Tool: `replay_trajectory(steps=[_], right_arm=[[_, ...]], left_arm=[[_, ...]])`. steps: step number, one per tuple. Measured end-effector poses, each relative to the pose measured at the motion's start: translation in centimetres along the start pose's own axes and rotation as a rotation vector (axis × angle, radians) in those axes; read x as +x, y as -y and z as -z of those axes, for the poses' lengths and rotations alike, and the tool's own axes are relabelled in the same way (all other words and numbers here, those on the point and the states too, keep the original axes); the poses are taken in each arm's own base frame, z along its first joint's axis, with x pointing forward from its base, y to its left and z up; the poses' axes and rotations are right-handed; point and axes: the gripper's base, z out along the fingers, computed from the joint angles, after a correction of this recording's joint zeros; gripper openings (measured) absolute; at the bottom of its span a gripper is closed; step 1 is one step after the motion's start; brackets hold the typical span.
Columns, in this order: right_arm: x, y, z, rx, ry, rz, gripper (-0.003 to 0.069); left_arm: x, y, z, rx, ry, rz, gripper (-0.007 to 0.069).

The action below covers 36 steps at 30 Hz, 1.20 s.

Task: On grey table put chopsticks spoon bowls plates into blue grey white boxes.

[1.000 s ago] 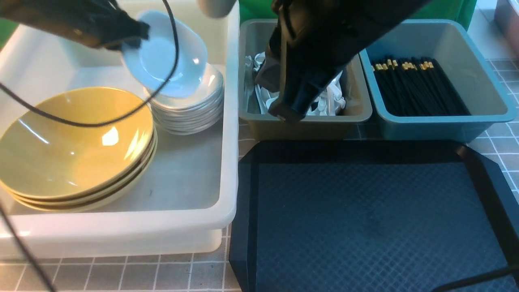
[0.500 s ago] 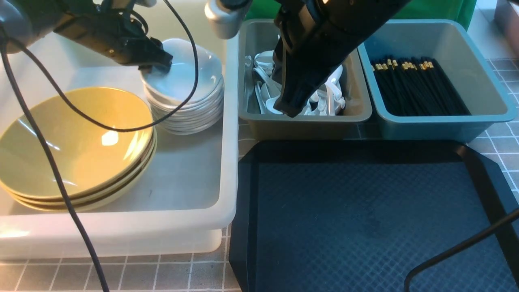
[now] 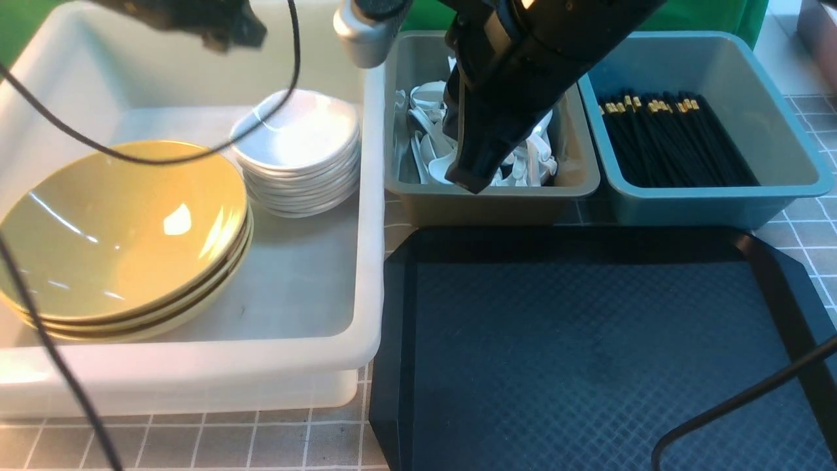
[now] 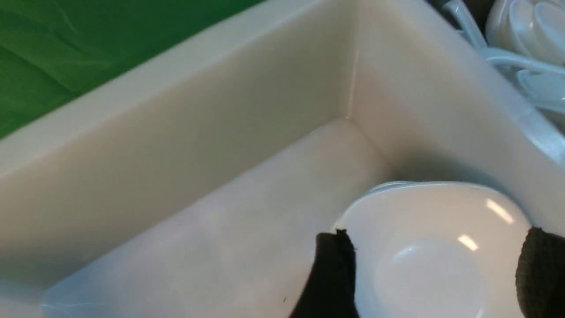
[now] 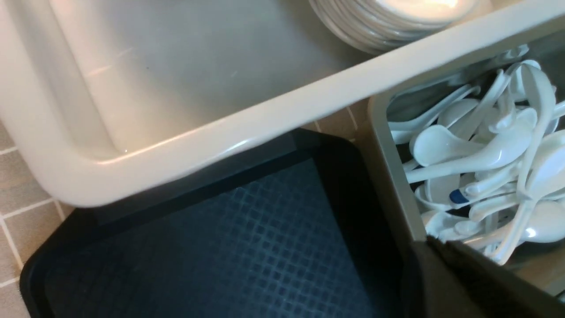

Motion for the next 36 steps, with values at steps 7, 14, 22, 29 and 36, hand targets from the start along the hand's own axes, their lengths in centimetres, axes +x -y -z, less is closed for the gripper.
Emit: replay_trajectory(steps=[7, 14, 22, 29, 36], right_arm=[[0.3, 0.1, 1.5, 0.003, 0.003, -0.01, 0.0026], [1.2, 0.1, 5.5, 0.029, 0.069, -0.084, 0.0027], [4.9, -1.1, 9.5, 0.077, 0.247, -0.156, 0.0029], [9.0, -2.9, 12.3, 0.149, 0.556, -0.2, 0.0034], [14.2, -5.2, 13.4, 0.191, 0.748, -0.207, 0.0038]], left_arm=[[-1.1, 1.3, 7.4, -0.07, -0.028, -0.041, 0.0108], [2.3, 3.8, 13.0, -0.128, -0.095, -0.008, -0.0008], [11.0, 9.0, 17.6, -0.178, -0.017, 0.061, -0.001], [18.6, 13.2, 20.3, -0.233, 0.099, 0.09, -0.0011], [23.8, 16.0, 22.0, -0.292, 0.245, 0.068, -0.001]])
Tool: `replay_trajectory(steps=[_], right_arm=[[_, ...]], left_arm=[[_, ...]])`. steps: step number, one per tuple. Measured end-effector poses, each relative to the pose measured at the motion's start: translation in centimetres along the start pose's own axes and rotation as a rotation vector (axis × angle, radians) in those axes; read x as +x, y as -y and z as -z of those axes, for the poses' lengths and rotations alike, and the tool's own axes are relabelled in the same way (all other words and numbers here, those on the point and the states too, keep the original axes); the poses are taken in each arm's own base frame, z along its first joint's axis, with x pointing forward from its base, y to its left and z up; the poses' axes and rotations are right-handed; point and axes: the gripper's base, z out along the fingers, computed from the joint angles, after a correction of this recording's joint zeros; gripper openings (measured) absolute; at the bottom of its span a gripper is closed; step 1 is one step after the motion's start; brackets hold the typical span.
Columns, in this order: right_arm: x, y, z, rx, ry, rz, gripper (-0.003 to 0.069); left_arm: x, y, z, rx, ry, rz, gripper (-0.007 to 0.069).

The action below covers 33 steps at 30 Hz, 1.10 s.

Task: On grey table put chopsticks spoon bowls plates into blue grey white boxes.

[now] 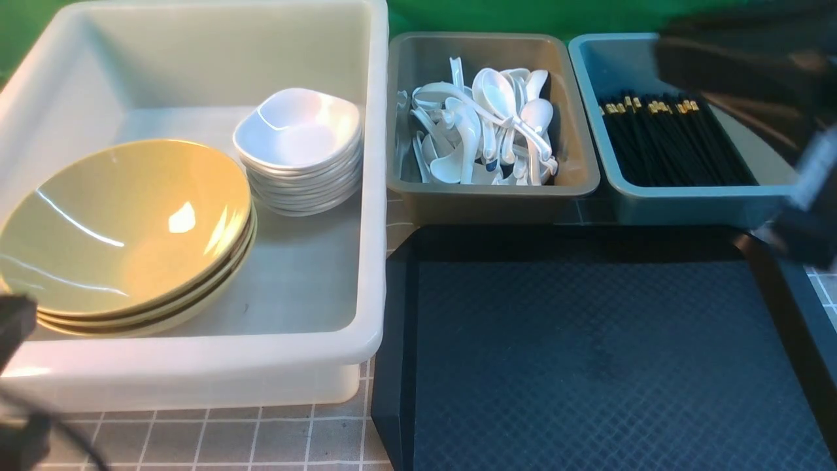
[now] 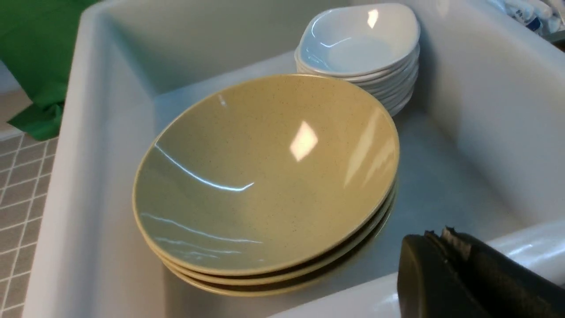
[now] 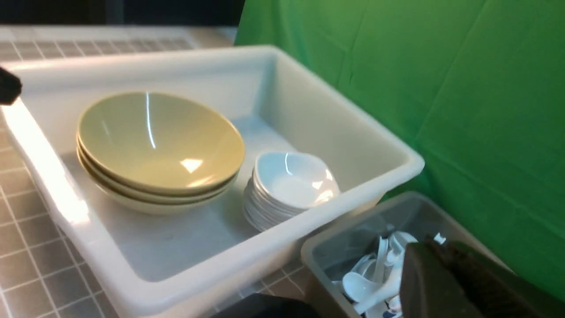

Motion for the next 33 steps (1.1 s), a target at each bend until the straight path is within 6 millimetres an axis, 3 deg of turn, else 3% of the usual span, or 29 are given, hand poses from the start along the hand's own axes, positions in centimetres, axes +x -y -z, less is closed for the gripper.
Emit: replay_trajectory(steps=[8, 21, 33], right_arm=[[3.7, -0.8, 3.3, 0.004, 0.039, -0.048, 0.0047], [5.2, -1.0, 3.5, -0.012, -0.112, -0.093, 0.0055], [5.4, -1.1, 3.5, -0.012, -0.12, -0.094, 0.0058]], left_arm=[[2.1, 0.8, 1.9, -0.021, 0.084, -0.012, -0.001], [2.5, 1.1, 2.0, 0.0, 0.04, -0.005, -0.001], [2.8, 1.2, 2.0, 0.012, 0.013, -0.002, -0.001]])
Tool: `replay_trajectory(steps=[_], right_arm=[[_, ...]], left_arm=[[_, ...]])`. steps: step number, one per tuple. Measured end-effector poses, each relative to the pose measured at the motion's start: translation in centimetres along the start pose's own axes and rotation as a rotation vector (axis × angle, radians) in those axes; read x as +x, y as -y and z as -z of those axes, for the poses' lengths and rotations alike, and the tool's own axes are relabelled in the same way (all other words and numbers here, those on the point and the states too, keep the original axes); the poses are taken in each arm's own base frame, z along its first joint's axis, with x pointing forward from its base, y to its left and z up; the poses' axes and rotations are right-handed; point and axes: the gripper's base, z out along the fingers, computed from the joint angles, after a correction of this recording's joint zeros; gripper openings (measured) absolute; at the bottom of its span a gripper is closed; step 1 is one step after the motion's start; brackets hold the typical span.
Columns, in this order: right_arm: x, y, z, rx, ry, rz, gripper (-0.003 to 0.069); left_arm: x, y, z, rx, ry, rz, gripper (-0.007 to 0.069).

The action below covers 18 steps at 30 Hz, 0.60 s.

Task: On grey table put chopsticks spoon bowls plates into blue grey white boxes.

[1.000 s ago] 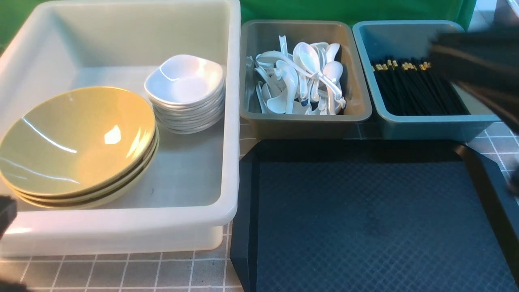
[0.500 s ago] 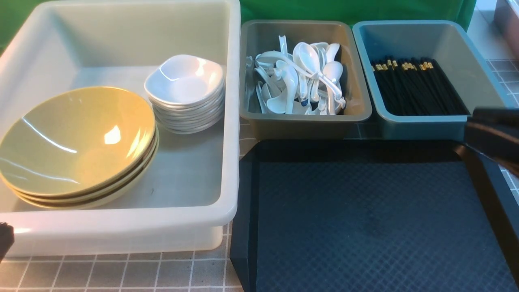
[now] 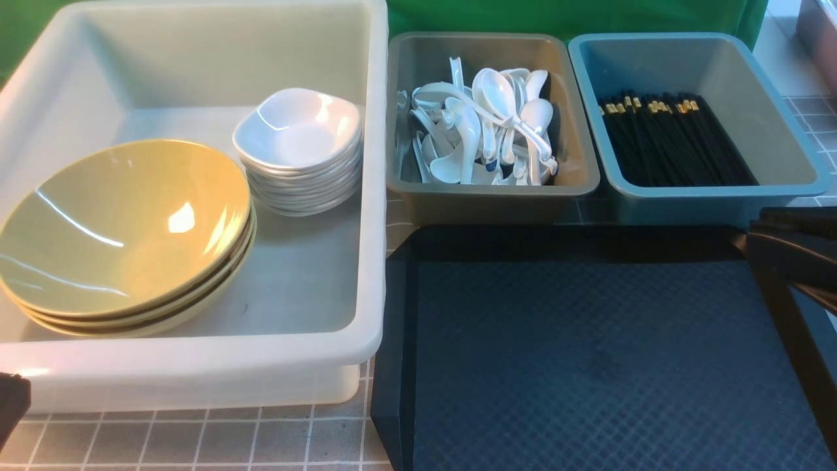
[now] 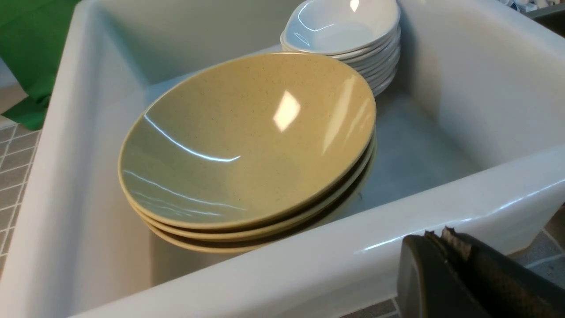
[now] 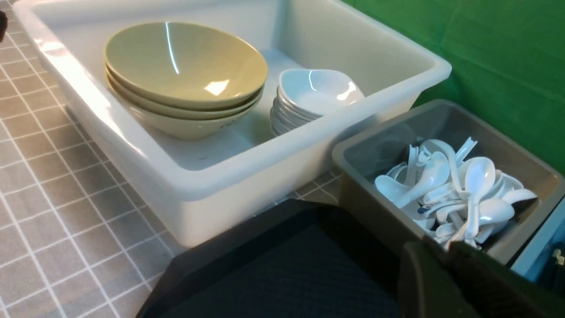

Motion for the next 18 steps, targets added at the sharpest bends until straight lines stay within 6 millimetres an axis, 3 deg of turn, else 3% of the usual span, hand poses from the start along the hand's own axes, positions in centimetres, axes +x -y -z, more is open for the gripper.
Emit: replay_trajectory(steps=[4, 9, 12, 18], right_arm=[[0.2, 0.1, 0.2, 0.01, 0.001, 0.019, 0.0058], [1.3, 1.0, 0.1, 0.099, -0.006, 0.013, 0.0], [3.1, 2.2, 0.2, 0.213, 0.042, -0.062, -0.0002], [10.0, 3.1, 1.9, 0.487, 0.167, -0.217, -0.0002]], left_arm=[[0.0, 0.0, 0.0, 0.001, 0.0, 0.002, -0.001], [0.0, 0.0, 0.0, 0.004, -0.002, 0.007, -0.001], [0.0, 0.1, 0.0, 0.007, -0.001, 0.011, -0.001], [0.0, 0.1, 0.0, 0.01, -0.002, 0.015, -0.001]])
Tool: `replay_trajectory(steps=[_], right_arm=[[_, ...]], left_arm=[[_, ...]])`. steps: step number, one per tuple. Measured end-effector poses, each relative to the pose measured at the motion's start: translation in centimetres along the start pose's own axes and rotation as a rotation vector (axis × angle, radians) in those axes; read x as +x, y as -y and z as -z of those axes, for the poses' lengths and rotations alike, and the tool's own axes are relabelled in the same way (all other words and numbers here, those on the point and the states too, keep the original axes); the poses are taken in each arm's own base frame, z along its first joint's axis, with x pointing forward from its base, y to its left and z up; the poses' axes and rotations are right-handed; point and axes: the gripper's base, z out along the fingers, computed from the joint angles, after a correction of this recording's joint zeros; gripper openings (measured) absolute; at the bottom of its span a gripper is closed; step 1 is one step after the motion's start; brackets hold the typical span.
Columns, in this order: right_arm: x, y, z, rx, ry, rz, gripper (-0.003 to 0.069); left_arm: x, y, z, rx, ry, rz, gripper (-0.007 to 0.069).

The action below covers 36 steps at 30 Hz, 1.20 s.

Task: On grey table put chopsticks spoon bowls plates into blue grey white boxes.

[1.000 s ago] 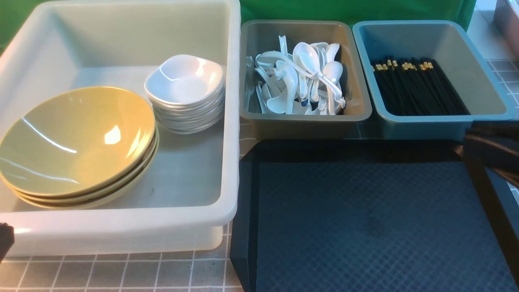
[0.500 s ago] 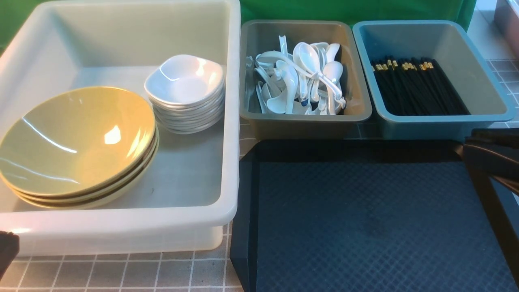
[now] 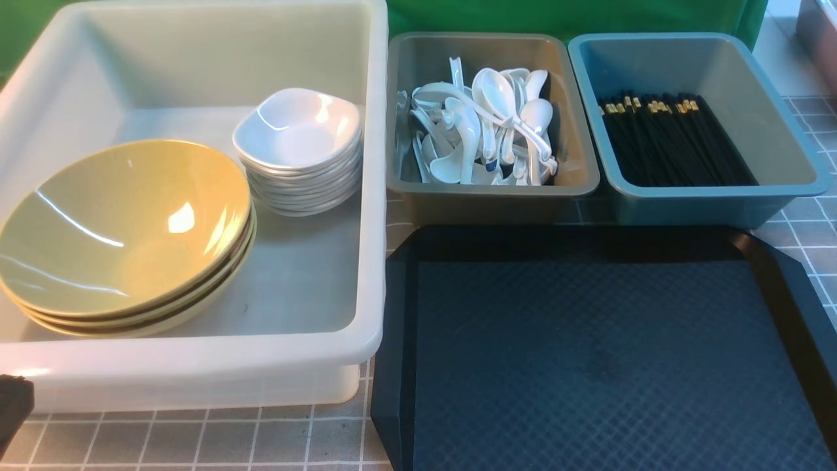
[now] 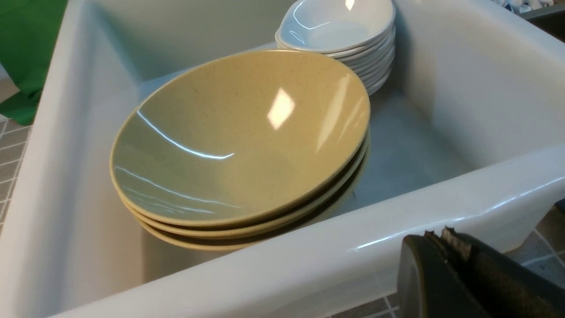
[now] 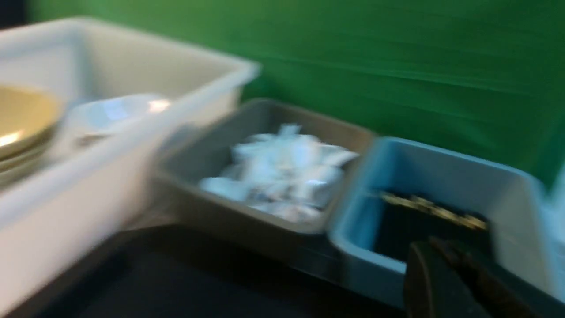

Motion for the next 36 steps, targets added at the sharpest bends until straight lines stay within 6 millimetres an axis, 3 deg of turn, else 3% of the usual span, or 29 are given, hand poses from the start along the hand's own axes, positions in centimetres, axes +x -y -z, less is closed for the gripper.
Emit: replay_trajectory(steps=[9, 14, 36], right_arm=[[7.3, 1.8, 3.0, 0.3, -0.062, -0.128, -0.0002], [10.9, 2.1, 3.5, 0.378, -0.121, -0.163, -0.0002], [11.5, 2.0, 3.9, 0.396, -0.195, -0.211, -0.0001]], left_arm=[[0.0, 0.0, 0.0, 0.002, 0.001, 0.003, -0.001], [0.0, 0.0, 0.0, 0.002, 0.001, 0.003, -0.001], [0.0, 0.0, 0.0, 0.004, 0.001, 0.005, -0.001]])
